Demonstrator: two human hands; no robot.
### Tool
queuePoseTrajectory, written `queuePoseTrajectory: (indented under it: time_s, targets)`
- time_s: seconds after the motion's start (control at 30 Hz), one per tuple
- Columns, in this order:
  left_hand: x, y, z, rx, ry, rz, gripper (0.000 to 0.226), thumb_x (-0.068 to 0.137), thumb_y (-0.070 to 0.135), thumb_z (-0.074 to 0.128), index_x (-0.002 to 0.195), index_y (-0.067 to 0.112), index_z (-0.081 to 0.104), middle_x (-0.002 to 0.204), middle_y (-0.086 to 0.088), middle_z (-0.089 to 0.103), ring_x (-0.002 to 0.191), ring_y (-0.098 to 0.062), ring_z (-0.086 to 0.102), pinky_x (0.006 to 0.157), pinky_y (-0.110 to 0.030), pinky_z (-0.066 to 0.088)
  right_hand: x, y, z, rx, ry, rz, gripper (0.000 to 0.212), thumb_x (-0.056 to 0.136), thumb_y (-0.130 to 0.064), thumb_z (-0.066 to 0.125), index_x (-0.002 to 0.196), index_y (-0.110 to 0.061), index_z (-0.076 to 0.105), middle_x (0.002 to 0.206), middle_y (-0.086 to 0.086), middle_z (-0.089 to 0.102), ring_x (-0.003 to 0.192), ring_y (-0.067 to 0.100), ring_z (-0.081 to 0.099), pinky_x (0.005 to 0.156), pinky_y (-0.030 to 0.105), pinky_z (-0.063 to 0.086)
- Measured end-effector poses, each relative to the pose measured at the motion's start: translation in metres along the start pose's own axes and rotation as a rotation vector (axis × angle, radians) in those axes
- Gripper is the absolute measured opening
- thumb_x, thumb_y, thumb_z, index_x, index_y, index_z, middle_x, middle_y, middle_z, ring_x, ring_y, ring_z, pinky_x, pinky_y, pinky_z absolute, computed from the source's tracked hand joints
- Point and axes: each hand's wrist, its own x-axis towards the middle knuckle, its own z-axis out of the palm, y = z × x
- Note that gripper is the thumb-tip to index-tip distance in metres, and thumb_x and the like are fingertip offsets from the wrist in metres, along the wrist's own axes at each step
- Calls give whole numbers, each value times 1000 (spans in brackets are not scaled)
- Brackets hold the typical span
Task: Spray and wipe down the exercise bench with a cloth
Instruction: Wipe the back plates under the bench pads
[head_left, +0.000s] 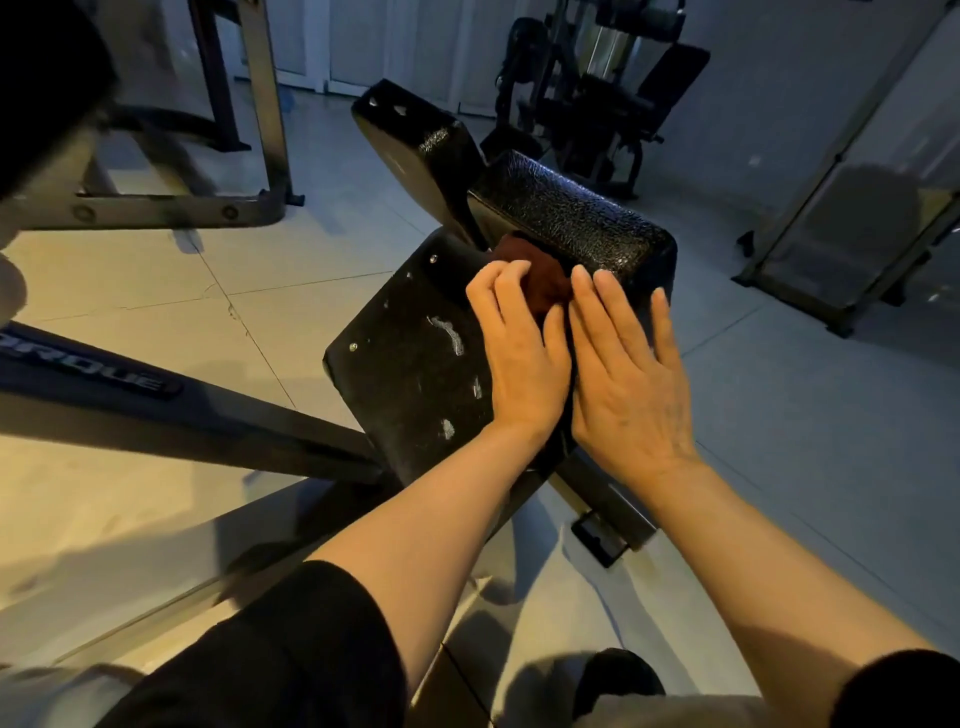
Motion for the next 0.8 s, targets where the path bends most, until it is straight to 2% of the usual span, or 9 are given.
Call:
queuePoseTrajectory:
  time_s: [0.17, 0.23, 0.33, 0.4, 0.47, 0.6, 0.63, 0.73, 0.8]
  targets:
    - [11, -28, 13, -4, -103, -48, 29, 77, -10, 57, 103, 1, 50, 113, -13, 48, 102, -20, 50, 90, -38, 48, 2, -2, 4, -8, -27, 12, 76, 84, -11, 57, 150, -1, 20, 160, 14, 16, 149, 23, -2, 121, 48, -2]
    - [17, -43, 8, 9, -130, -159, 27, 79, -8, 59, 104, 1, 51, 110, -12, 48, 98, -14, 48, 90, -33, 47, 3, -1, 2, -23, -51, 11, 75, 82, -10, 57, 149, 2, 26, 161, 13, 15, 150, 22, -6, 122, 48, 0]
    - [24, -38, 5, 36, 81, -128, 30, 82, -7, 59, 111, -7, 49, 118, -22, 45, 110, -20, 45, 98, -10, 34, 3, 1, -1, -14, -74, 12, 64, 84, -10, 54, 144, 3, 38, 161, 12, 17, 150, 21, -5, 121, 50, 6]
    - [27, -26, 12, 27, 94, -19, 32, 83, -8, 58, 114, -9, 49, 123, -25, 44, 117, -28, 45, 104, -16, 33, 3, 2, -1, -4, -79, -2, 55, 86, -13, 50, 138, 3, 48, 160, 13, 18, 150, 21, -5, 121, 50, 7]
    - [28, -26, 17, 28, 13, 8, 30, 83, -9, 57, 112, -6, 50, 122, -23, 45, 115, -23, 46, 103, -24, 39, 3, 2, -1, 8, -83, -10, 49, 85, -14, 51, 132, 2, 55, 160, 13, 19, 150, 21, -5, 121, 51, 7]
    - [6, -51, 8, 22, -372, -174, 26, 87, -4, 56, 111, 0, 49, 117, -14, 45, 98, -9, 43, 92, -38, 44, 2, 0, -4, 41, -79, 1, 43, 82, -12, 60, 123, 1, 61, 160, 12, 19, 149, 21, -4, 121, 51, 8]
    - [-2, -52, 6, 20, -334, -186, 27, 87, -3, 55, 114, -1, 49, 119, -15, 45, 101, -11, 44, 93, -38, 44, 2, 1, -4, 51, -76, 0, 42, 82, -11, 60, 122, 1, 61, 159, 13, 20, 150, 21, -2, 121, 51, 8]
    - [5, -34, 11, 1, 4, -157, 35, 88, -3, 51, 122, -8, 46, 126, -23, 42, 116, -26, 46, 105, -25, 37, 2, 4, -5, 87, -54, -29, 34, 85, -10, 54, 116, 1, 63, 157, 15, 26, 149, 25, 8, 121, 52, 11]
    - [24, -23, 17, -9, 101, -84, 38, 88, -3, 50, 124, -11, 45, 130, -27, 41, 123, -32, 44, 110, -20, 31, 1, 6, -4, 106, -39, -44, 34, 86, -12, 47, 112, 1, 65, 156, 17, 28, 148, 27, 10, 121, 52, 10]
